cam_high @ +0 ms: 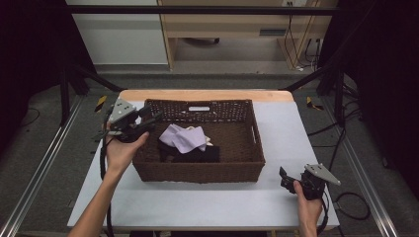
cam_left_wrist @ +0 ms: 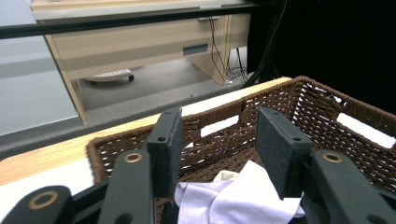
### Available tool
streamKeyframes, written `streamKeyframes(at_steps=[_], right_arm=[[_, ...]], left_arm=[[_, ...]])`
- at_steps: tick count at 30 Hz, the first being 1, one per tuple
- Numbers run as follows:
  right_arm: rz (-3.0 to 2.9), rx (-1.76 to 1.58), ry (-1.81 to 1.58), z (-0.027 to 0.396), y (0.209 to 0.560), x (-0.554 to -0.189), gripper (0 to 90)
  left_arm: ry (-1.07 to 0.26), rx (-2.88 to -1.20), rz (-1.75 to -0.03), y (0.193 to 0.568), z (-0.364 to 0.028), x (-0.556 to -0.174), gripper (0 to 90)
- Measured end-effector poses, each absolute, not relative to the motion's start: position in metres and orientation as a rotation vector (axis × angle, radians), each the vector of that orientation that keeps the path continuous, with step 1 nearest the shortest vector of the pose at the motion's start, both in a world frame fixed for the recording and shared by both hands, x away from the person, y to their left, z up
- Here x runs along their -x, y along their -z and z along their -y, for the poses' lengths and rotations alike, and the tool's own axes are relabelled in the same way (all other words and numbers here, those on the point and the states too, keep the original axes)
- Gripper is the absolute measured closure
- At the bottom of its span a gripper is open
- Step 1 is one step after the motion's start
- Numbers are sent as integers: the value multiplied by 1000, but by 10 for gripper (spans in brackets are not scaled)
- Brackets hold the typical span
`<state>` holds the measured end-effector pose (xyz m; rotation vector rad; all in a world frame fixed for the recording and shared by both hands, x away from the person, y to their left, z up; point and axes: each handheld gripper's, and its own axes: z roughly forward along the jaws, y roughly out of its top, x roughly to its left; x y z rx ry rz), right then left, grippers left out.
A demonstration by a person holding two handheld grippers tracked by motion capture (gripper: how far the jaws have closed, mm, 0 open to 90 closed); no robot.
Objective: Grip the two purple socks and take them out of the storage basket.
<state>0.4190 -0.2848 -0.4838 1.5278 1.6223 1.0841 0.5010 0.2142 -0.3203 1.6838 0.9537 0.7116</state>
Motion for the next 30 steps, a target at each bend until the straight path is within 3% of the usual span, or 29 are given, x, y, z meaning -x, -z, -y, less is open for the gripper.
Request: streamKeyframes(at_steps=[12,30], right_arm=[[-1632,-1524,-1080,285,484,-419,40],[-1641,-1522,-1074,284,484,-420,40]], left_arm=[[-691,-1807,-992,354,-182,-546,512],[-633,-1995,-1126,407,-186,-578,506]])
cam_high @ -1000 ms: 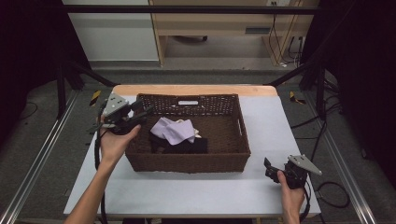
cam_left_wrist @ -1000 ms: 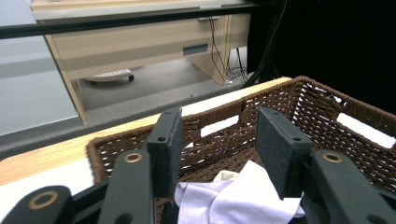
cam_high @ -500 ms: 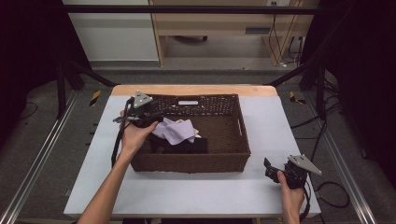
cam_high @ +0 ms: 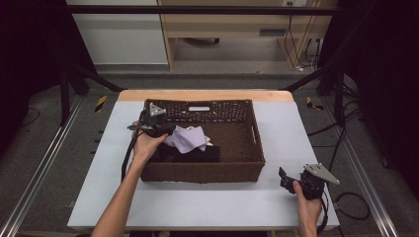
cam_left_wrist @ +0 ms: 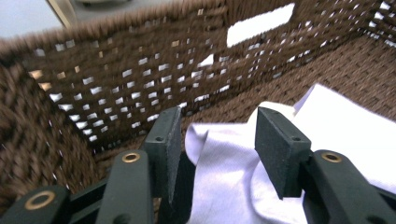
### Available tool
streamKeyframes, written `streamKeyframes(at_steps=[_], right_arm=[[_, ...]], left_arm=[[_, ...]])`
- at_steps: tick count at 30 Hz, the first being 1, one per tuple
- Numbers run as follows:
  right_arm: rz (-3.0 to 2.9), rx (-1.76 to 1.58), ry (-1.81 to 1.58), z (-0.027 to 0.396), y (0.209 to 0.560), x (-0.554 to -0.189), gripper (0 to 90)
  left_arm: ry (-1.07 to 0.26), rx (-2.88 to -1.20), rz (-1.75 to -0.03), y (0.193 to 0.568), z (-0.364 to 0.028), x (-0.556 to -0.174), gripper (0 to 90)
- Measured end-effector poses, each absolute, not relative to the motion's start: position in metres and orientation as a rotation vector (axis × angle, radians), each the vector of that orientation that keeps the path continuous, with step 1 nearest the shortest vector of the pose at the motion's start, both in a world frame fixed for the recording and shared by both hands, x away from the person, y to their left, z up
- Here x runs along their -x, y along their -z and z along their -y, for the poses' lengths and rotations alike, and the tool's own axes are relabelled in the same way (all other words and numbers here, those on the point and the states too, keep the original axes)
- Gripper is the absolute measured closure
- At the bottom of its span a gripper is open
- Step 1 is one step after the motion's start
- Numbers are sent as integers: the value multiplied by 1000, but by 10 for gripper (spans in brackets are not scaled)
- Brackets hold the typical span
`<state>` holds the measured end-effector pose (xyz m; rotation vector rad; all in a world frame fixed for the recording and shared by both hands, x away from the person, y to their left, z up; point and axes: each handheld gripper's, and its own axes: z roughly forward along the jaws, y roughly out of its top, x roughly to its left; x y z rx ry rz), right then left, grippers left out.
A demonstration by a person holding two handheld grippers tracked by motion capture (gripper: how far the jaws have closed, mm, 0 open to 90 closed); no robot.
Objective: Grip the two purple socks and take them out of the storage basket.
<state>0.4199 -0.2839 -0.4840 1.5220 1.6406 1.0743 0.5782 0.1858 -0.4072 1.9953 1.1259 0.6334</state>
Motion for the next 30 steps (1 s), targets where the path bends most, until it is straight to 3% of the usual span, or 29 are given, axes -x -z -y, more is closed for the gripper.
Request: streamKeyframes(at_steps=[20,24,30], right_arm=[[-1653,-1513,-1075,284,484,-420,41],[-1651,-1511,-1073,284,484,-420,41],[-1654,-1515,-1075,284,484,-420,41]], left_arm=[[-560,-2066,-1182,424,-189,-581,486],[-551,-2086,-1205,426,-189,-582,511],[-497,-2129,-1218,429,-188,-582,632]])
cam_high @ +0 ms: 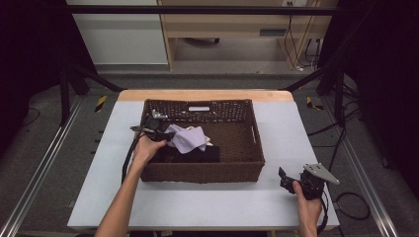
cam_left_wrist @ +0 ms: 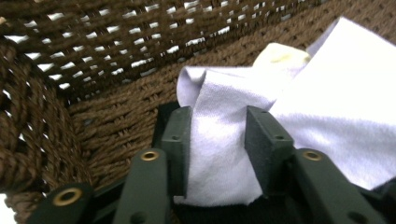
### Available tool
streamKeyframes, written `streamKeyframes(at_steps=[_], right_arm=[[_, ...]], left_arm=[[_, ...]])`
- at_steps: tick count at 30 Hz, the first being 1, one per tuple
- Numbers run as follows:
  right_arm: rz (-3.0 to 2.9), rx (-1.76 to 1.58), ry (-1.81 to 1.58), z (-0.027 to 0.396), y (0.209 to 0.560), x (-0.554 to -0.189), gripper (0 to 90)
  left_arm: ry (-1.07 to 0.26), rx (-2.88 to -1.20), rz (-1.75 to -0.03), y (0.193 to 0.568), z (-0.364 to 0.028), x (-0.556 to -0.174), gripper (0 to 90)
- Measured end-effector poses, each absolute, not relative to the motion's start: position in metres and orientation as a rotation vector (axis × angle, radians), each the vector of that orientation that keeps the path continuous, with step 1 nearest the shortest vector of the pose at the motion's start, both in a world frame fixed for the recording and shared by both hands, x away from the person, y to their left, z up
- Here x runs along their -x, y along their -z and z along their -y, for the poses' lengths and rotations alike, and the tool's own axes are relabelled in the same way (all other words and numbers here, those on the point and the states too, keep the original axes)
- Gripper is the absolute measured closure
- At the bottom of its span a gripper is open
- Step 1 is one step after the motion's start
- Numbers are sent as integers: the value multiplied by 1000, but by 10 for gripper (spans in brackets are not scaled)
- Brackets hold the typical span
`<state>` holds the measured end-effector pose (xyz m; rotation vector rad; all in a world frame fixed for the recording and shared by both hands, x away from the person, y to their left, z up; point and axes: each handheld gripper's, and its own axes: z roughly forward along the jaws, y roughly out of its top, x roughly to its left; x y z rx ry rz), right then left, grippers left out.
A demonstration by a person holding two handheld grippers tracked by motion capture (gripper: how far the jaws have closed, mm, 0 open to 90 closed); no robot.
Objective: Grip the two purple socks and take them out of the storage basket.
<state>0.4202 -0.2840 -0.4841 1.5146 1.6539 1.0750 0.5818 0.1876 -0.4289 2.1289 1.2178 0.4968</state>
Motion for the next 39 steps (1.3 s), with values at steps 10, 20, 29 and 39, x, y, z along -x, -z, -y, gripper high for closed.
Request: streamKeyframes(at_steps=[10,20,29,39], right_arm=[[-1648,-1514,-1068,284,484,-420,41],[-1645,-1518,-1063,283,484,-420,41],[-1645,-1522,-1065,283,484,-420,42],[-1644,-1522,-1062,283,484,-420,42]], left_arm=[[-420,-2166,-1233,428,-185,-578,851],[-494,-2094,-1174,416,-186,-570,862],[-580,-1918,-1115,400,-192,-564,868],[-587,-1777,-1073,382,-201,-555,868]])
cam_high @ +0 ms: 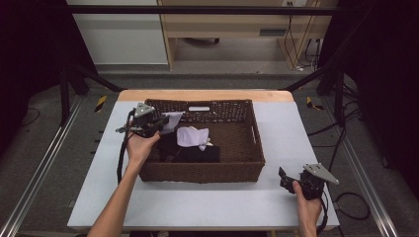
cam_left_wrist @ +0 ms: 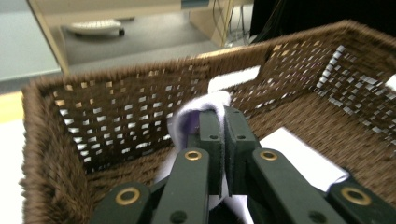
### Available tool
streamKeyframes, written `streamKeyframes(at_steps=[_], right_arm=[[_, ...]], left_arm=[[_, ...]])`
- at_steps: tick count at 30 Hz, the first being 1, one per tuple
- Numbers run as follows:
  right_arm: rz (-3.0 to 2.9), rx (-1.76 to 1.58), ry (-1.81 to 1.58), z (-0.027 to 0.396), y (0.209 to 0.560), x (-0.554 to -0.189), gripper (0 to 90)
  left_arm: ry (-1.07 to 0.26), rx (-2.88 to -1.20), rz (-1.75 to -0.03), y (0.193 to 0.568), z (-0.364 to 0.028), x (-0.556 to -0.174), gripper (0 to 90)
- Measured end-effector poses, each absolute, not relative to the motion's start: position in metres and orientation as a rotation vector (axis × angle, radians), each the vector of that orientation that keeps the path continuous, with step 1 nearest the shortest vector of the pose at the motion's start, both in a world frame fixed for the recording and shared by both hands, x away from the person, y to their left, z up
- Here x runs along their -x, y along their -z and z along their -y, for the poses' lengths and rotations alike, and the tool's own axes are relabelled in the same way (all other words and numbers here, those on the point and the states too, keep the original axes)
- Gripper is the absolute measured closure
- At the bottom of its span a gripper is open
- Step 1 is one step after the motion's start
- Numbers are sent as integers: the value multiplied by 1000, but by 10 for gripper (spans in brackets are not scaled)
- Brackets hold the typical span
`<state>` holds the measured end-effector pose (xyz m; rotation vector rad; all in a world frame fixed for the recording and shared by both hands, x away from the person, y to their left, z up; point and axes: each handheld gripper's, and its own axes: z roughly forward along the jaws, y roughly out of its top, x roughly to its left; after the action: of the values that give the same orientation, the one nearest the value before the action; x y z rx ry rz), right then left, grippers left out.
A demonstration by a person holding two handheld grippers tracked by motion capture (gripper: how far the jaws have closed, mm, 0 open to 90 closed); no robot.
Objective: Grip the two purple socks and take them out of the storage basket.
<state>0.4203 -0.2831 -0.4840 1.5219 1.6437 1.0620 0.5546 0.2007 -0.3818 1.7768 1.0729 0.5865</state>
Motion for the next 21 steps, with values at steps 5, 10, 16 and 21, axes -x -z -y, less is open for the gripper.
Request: streamKeyframes(at_steps=[5,10,16,21], right_arm=[[-1644,-1523,-1062,283,484,-420,42],[-1642,-1526,-1061,283,484,-421,43],[-1641,-1526,-1060,283,484,-421,43],[-1641,-1525,-1057,283,484,-420,43]], left_arm=[[-596,-1738,-1002,366,-199,-542,868],[-588,-1709,-923,347,-193,-525,869],[-572,-1685,-855,332,-189,-507,869],[-559,-1675,-797,317,-187,-487,869]])
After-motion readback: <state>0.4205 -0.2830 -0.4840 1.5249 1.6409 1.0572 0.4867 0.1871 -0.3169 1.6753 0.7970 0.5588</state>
